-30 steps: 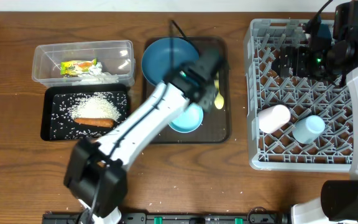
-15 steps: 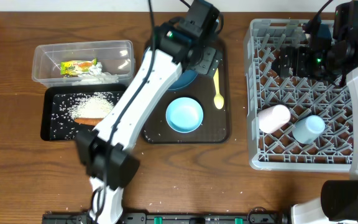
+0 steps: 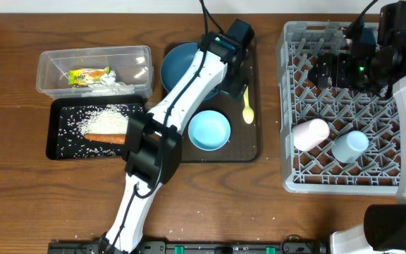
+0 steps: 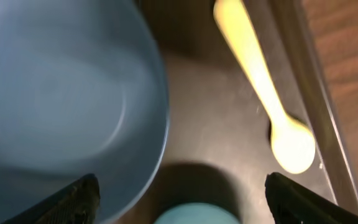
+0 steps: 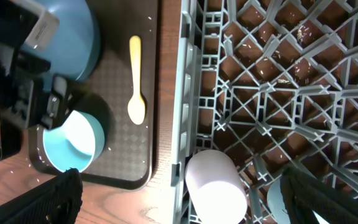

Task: Sort waste into correct bins and load items into the dishwasher rack

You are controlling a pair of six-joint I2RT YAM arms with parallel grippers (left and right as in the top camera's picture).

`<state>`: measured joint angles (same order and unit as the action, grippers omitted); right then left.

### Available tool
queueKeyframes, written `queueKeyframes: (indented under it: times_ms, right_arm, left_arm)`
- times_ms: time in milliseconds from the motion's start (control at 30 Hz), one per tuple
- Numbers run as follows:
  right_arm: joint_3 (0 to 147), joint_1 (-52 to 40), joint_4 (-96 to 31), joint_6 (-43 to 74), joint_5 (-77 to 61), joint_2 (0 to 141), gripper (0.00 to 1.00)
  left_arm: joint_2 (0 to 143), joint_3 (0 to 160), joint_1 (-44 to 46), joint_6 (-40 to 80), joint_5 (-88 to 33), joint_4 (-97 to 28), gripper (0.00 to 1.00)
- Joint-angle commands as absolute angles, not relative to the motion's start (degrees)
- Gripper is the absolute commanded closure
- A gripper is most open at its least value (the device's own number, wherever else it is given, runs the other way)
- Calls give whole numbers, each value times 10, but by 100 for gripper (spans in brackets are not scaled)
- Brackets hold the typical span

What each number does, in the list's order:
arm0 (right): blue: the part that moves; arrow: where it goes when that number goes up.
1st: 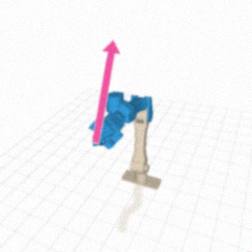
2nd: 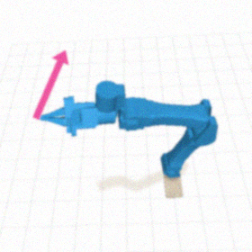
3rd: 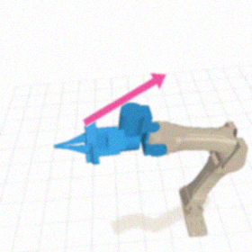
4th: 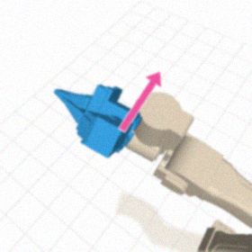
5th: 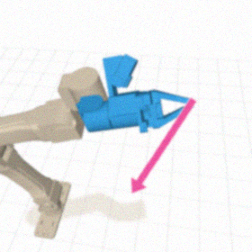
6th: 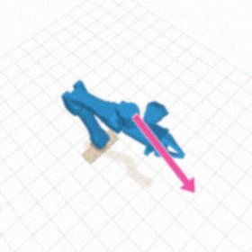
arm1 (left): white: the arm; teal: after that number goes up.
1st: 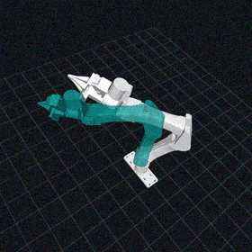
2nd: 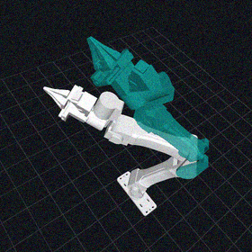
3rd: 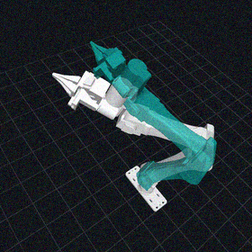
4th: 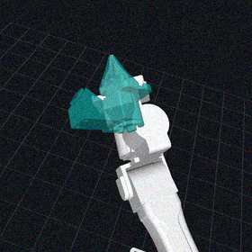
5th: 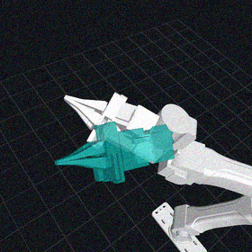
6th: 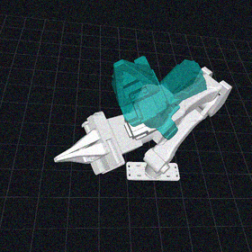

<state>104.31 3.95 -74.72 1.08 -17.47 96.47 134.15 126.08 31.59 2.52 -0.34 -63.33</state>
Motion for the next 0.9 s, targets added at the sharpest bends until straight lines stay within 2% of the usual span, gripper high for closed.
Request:
queueKeyframes:
  times_ms: [0, 200, 333, 500, 867]
  right_arm:
    - [1051, 40, -748, 16, -173, 957, 1]
    - [1051, 40, -746, 16, -173, 957, 1]
    - [1051, 35, -741, 17, -174, 957, 1]
    - [1051, 0, -719, 39, -174, 957, 2]
    - [1051, -139, -596, 126, -130, 1004, 7]
  left_arm:
    - [1366, 1269, 315, 17, -9, -620, 13]
    - [1387, 1268, 314, 18, -6, -618, 23]
    - [1377, 1269, 303, 93, 46, -629, 23]
    - [1359, 1269, 265, 194, 44, -675, 24]
    - [1329, 1269, 194, 213, 19, -731, 25]
